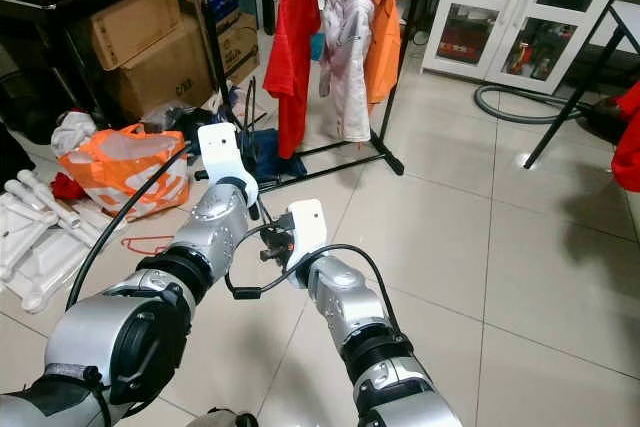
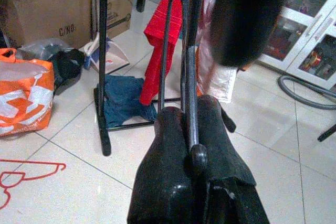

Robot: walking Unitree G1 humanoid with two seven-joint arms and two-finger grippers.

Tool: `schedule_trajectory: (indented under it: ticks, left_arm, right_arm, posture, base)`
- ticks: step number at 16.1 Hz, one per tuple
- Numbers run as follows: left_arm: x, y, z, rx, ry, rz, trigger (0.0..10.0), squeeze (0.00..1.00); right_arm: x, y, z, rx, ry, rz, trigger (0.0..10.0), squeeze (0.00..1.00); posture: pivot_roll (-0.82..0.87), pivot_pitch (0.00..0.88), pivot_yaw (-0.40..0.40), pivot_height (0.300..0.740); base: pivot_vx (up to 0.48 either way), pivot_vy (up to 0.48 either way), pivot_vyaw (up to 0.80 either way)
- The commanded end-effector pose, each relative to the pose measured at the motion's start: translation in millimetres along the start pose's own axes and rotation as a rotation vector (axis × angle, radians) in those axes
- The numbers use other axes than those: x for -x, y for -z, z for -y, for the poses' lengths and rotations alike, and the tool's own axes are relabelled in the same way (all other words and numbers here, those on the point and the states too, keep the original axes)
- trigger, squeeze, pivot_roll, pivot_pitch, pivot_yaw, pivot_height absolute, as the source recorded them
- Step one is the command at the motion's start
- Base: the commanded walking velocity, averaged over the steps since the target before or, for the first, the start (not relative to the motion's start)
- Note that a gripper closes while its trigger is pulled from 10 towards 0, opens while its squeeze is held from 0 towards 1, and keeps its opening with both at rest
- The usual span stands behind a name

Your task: Hang hanger

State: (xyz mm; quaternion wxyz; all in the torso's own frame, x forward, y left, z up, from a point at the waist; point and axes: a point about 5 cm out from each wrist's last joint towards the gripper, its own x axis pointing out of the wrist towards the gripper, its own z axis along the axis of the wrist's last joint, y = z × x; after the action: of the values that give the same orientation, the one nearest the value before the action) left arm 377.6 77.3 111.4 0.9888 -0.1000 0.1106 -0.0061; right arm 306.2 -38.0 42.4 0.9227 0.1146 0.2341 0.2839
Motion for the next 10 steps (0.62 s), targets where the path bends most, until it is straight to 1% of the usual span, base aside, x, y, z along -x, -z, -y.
schedule_trajectory:
  ticks: [1,2,3,6,10]
  left_arm:
    - [5.2,23,0.8,-0.036,0.034,-0.101,10.0,0.0]
    - [5.6,24,1.7,-0.044,0.048,-0.114,10.0,0.0]
    - [6.4,28,3.1,-0.046,0.07,-0.138,10.0,1.0]
    - [7.2,30,7.0,-0.047,0.104,-0.163,10.0,1.0]
    - [8.2,31,21.8,0.007,0.182,-0.224,10.0,1.0]
  right_arm:
    - [3.2,-15,13.6,-0.017,0.06,0.067,0.0,0.0]
    - [3.6,-14,15.0,-0.019,0.066,0.064,0.0,0.0]
    - [4.5,-13,17.2,-0.028,0.073,0.059,0.0,0.0]
    - [5.2,-10,19.4,-0.054,0.082,0.046,0.0,0.0]
    - [4.7,-11,22.8,-0.088,0.098,0.039,0.0,0.0]
  posture:
    - [-0.16,0.0,0.005,0.74]
    - [-0.16,0.0,0.005,0.74]
    - [-0.16,0.0,0.003,0.74]
    - [-0.16,0.0,0.001,0.74]
    - [-0.15,0.0,-0.004,0.74]
  base:
    - [0.0,0.0,0.0]
    - [0.0,0.0,0.0]
    - [0.0,0.0,0.0]
    - [0.0,0.0,0.0]
    - [0.0,0.0,0.0]
